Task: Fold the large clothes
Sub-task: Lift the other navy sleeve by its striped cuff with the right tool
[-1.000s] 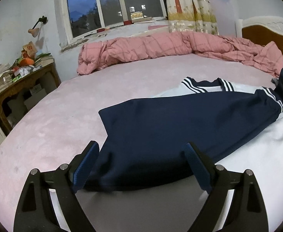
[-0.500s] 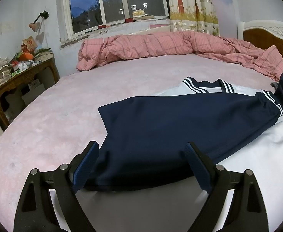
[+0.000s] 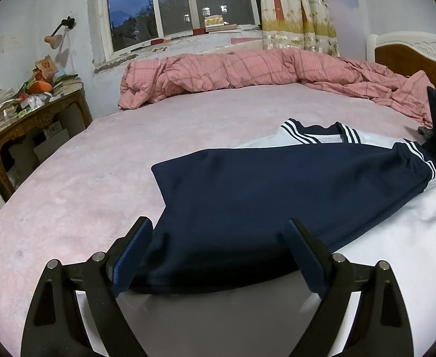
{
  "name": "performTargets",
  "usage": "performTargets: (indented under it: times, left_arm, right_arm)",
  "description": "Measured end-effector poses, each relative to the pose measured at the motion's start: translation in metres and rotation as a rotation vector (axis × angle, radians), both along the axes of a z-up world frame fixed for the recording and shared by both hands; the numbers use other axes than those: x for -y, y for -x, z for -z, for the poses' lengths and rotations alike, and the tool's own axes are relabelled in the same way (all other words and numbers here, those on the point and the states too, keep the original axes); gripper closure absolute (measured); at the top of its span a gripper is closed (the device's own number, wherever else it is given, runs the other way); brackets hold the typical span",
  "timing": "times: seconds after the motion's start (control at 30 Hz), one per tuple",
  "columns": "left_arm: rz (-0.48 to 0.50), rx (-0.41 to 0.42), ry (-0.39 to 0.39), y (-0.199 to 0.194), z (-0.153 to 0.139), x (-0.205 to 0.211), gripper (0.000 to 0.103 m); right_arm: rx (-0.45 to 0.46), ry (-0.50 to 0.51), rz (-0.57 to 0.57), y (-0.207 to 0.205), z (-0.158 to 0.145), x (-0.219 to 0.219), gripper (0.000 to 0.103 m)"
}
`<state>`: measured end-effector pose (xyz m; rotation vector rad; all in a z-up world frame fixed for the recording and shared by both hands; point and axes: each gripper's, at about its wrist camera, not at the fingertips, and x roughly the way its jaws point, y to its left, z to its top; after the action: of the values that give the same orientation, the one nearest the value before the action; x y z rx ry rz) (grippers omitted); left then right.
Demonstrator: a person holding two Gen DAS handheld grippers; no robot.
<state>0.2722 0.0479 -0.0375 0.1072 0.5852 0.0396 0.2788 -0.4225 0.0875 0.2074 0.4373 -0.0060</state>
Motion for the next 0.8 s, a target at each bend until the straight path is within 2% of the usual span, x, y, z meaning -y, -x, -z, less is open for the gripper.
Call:
performTargets:
  times: [0.07, 0.17, 0.23, 0.3, 0.33, 0.4, 0.47, 0.53, 0.6, 0.7, 0.8]
  left_arm:
    - [-0.001, -0.002, 0.003, 0.000, 0.000, 0.000, 0.014]
    - [0.001, -0.002, 0.001, 0.000, 0.000, 0.000, 0.014]
    - [0.001, -0.002, 0.000, 0.000, 0.000, 0.000, 0.014]
    - [0.002, -0.001, 0.000, 0.000, 0.000, 0.001, 0.014]
    - [0.003, -0.003, 0.001, 0.000, 0.000, 0.001, 0.014]
    - [0.006, -0.005, 0.004, 0.000, 0.000, 0.000, 0.014]
    - [0.006, -0.006, 0.005, 0.000, 0.000, 0.001, 0.014]
    - [0.007, -0.009, 0.005, 0.000, 0.000, 0.002, 0.014]
    - [0.008, -0.009, 0.003, 0.001, 0.000, 0.003, 0.014]
    - [0.007, -0.009, 0.005, 0.000, 0.000, 0.003, 0.014]
    - [0.005, -0.013, 0.006, 0.000, 0.000, 0.003, 0.014]
  right_arm:
    - [-0.093, 0.058, -0.066, -0.012, 0.019, -0.037, 0.101]
    - [-0.340, 0.070, -0.135, -0.043, 0.079, -0.090, 0.101]
    - [-0.457, 0.103, -0.138, -0.055, 0.116, -0.110, 0.101]
    - [-0.433, 0.215, -0.118, -0.052, 0.120, -0.125, 0.101]
    - [-0.420, 0.225, -0.125, -0.049, 0.115, -0.128, 0.098]
    - [-0.383, 0.170, -0.153, -0.044, 0.102, -0.123, 0.092]
    - [-0.355, 0.102, -0.143, -0.043, 0.090, -0.110, 0.079]
    - [-0.307, 0.027, -0.065, -0.038, 0.075, -0.081, 0.054]
    - [-0.259, -0.028, 0.041, -0.031, 0.063, -0.051, 0.052]
    - [-0.186, -0.174, 0.202, -0.014, 0.051, 0.011, 0.052]
    - [-0.162, -0.194, 0.370, -0.007, 0.050, 0.060, 0.052]
